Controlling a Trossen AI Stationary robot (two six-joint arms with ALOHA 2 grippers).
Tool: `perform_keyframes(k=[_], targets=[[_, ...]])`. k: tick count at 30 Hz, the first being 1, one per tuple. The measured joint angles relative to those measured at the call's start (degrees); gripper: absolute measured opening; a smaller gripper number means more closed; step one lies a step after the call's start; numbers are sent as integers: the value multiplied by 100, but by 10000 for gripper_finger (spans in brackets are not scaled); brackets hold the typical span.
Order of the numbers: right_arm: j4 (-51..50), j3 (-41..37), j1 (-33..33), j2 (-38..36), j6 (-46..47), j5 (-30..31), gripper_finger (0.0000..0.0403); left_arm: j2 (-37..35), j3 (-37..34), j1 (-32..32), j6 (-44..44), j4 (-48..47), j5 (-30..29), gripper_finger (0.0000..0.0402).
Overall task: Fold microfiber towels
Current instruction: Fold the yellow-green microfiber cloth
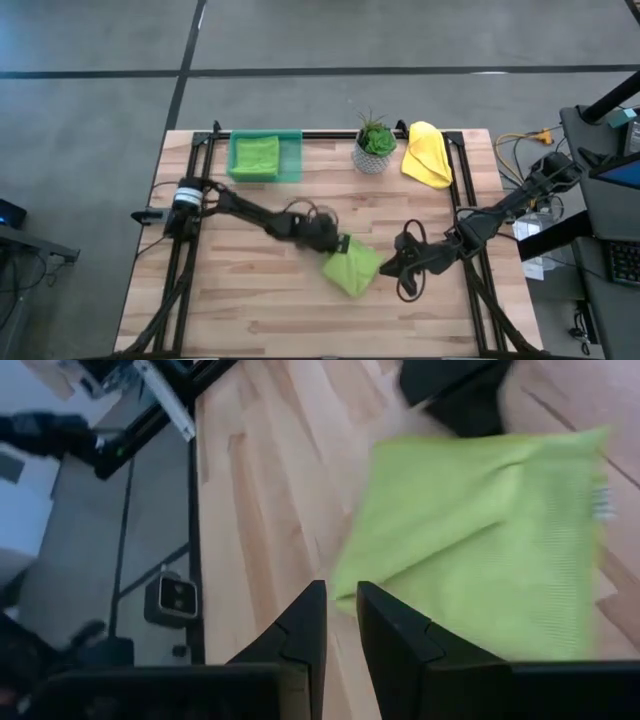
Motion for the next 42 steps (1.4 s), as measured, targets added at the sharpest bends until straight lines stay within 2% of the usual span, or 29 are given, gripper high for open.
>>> perform_keyframes(k=[7, 14, 22, 27, 35, 42], targets=[[-91, -18, 148, 201, -500, 0, 56, -162, -15, -850, -1900, -758, -863, 0], [105, -34, 46, 1114, -472, 0, 56, -273, -17, -1205, -3382, -875, -1743, 0], [649, -25, -397, 2285, -398, -172, 56, -274, 136, -1219, -3441, -971, -1839, 0], [685, 5, -761, 2608, -445, -322, 56, -274, 179, -1224, -3308, -925, -1847, 0], [385, -2, -1274, 2292, -920, -355, 56, -337, 193, -1261, -3023, -932, -1852, 0], [-219, -2, -1097, 1539, -994, -490, 56, -496, 157, -1248, -2812, -1028, -1971, 0]])
